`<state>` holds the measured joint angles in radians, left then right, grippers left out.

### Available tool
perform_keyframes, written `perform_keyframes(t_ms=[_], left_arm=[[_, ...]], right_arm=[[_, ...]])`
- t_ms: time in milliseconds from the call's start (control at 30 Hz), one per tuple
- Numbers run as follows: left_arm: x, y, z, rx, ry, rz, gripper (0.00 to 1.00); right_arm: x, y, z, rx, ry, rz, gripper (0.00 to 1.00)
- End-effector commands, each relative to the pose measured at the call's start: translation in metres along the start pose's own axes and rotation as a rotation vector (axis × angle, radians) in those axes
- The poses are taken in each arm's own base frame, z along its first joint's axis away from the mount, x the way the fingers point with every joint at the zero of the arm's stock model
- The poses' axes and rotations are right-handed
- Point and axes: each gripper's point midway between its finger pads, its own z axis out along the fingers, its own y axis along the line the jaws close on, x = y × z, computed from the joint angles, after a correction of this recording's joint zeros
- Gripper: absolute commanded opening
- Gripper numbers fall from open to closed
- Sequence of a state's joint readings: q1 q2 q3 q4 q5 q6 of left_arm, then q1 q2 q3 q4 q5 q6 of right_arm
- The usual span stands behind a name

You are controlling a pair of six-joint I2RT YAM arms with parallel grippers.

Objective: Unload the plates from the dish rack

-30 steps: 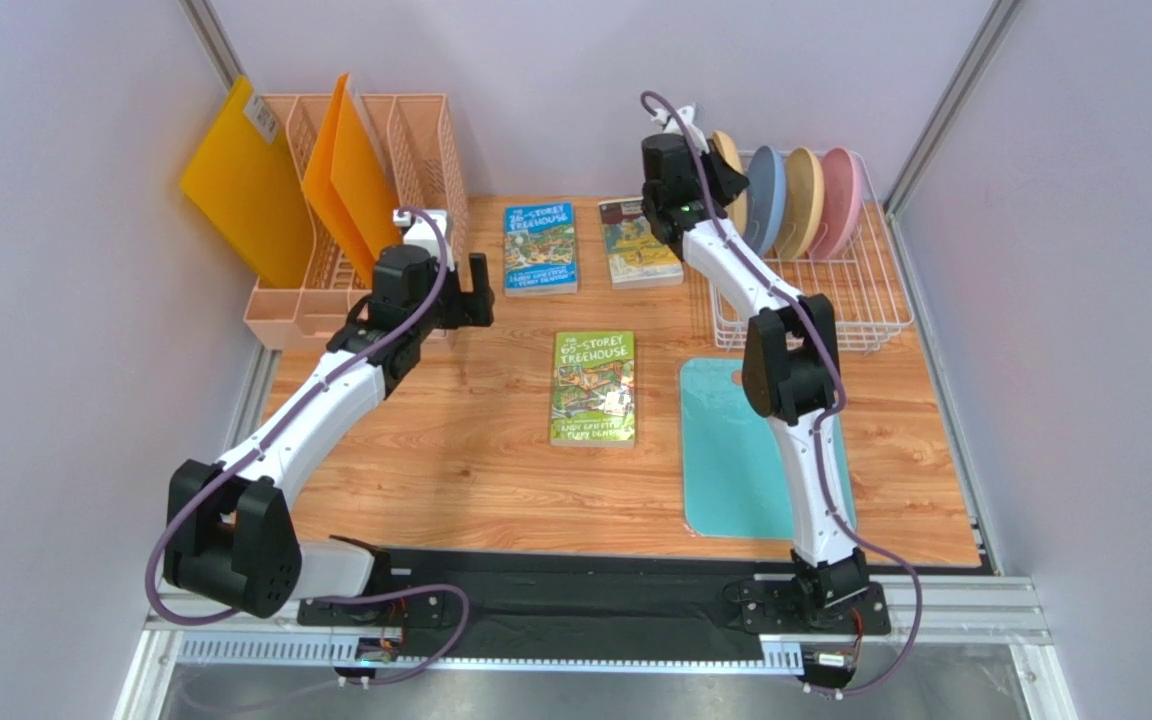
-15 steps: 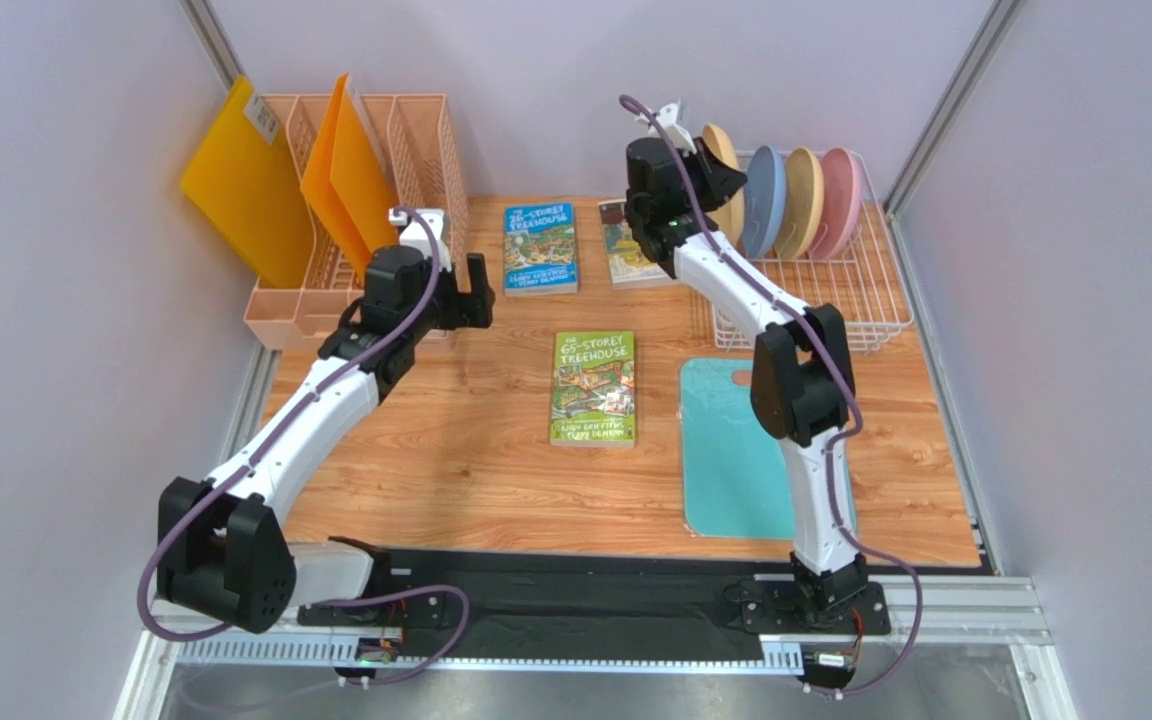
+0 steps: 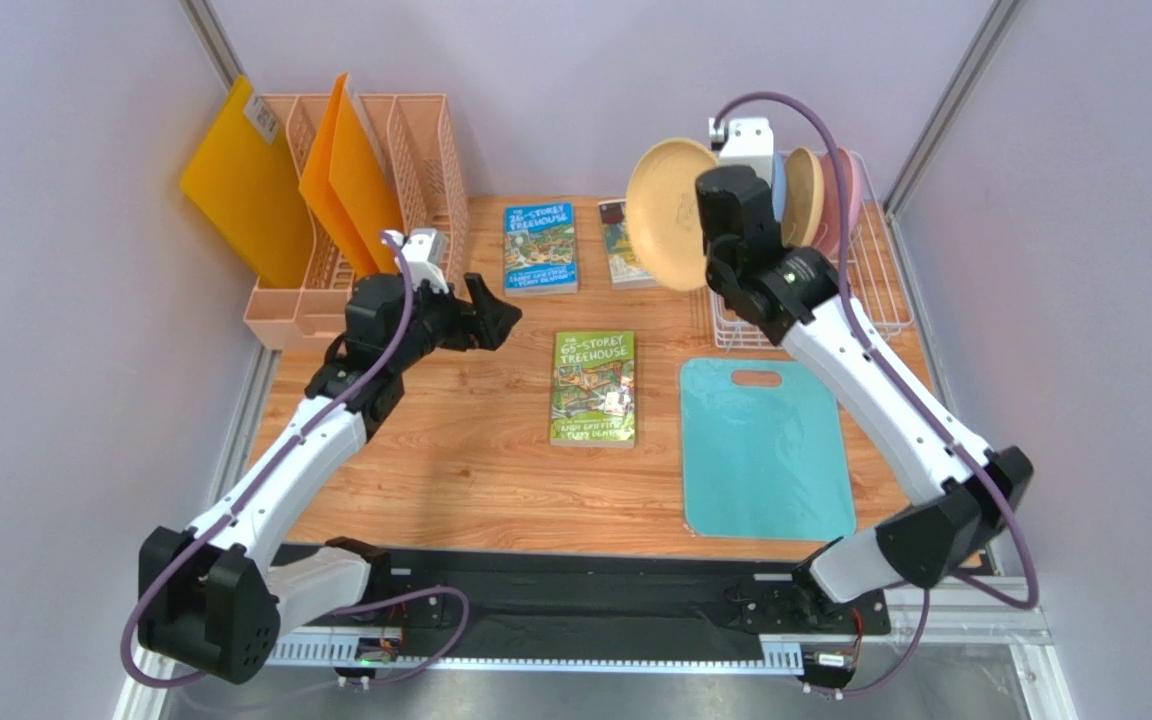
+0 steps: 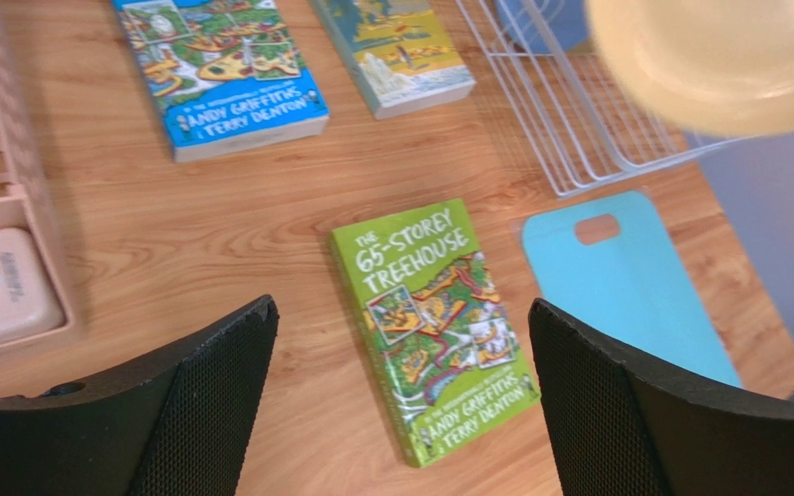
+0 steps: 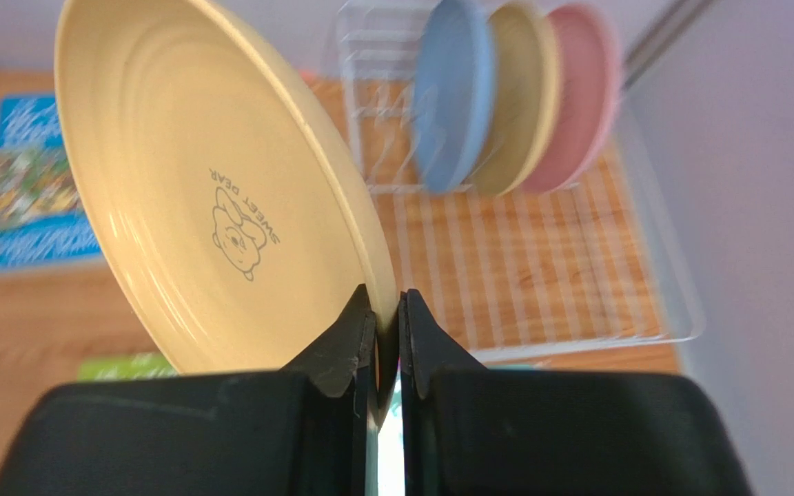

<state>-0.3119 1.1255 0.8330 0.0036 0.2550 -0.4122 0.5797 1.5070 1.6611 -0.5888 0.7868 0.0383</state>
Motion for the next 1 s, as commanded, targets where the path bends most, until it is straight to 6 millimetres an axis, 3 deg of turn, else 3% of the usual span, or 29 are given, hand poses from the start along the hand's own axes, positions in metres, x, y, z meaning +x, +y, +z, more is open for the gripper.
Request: perform_keyframes(t_ms=[0, 33, 67, 133, 167, 300, 467, 633, 733, 833, 867, 933, 967], left_arm=[[-0.012, -0.034, -0.013, 0.152, -0.074, -0.065, 0.95], [-0.011, -0.036, -0.016, 0.157, -0.075, -0.084, 0.95], [-0.012, -0.042, -0.021, 0.179, -0.084, -0.089, 0.95], [-0.003, -0.044, -0.024, 0.19, -0.073, -0.119, 0.95], [0.002, -0.046, -0.028, 0.201, -0.075, -0.14, 0.94], [0.016, -0.046, -0.032, 0.201, -0.07, -0.181, 0.91], [0.04, -0.038, -0.034, 0.162, -0.046, -0.201, 0.89], [0.052, -0.033, -0.034, 0.129, -0.041, -0.203, 0.82], [0.056, -0.032, -0.035, 0.112, -0.036, -0.198, 0.71], [0.058, -0.027, -0.038, 0.079, -0.037, -0.191, 0.5], [0.057, -0.025, -0.039, 0.062, -0.043, -0.187, 0.35], [0.059, -0.022, -0.042, 0.039, -0.033, -0.178, 0.24], [0.057, -0.019, -0.043, 0.022, -0.038, -0.166, 0.14]], right_arm=[[0.059, 0.063, -0.034, -0.39, 0.173, 0.204, 0.01], [0.062, 0.075, -0.048, -0.487, 0.184, 0.232, 0.01], [0.078, 0.081, -0.05, -0.51, 0.224, 0.257, 0.01], [0.079, 0.096, -0.065, -0.623, 0.225, 0.309, 0.01], [0.097, 0.102, -0.067, -0.645, 0.261, 0.312, 0.02], [0.104, 0.126, -0.085, -0.785, 0.283, 0.389, 0.02], [0.109, 0.139, -0.101, -0.875, 0.305, 0.424, 0.03], [0.118, 0.147, -0.11, -0.926, 0.341, 0.465, 0.03], [0.117, 0.148, -0.112, -0.94, 0.34, 0.477, 0.03], [0.119, 0.147, -0.111, -0.928, 0.341, 0.478, 0.03], [0.121, 0.147, -0.111, -0.922, 0.345, 0.476, 0.03], [0.121, 0.147, -0.11, -0.923, 0.347, 0.474, 0.04], [0.121, 0.147, -0.111, -0.926, 0.346, 0.471, 0.04]])
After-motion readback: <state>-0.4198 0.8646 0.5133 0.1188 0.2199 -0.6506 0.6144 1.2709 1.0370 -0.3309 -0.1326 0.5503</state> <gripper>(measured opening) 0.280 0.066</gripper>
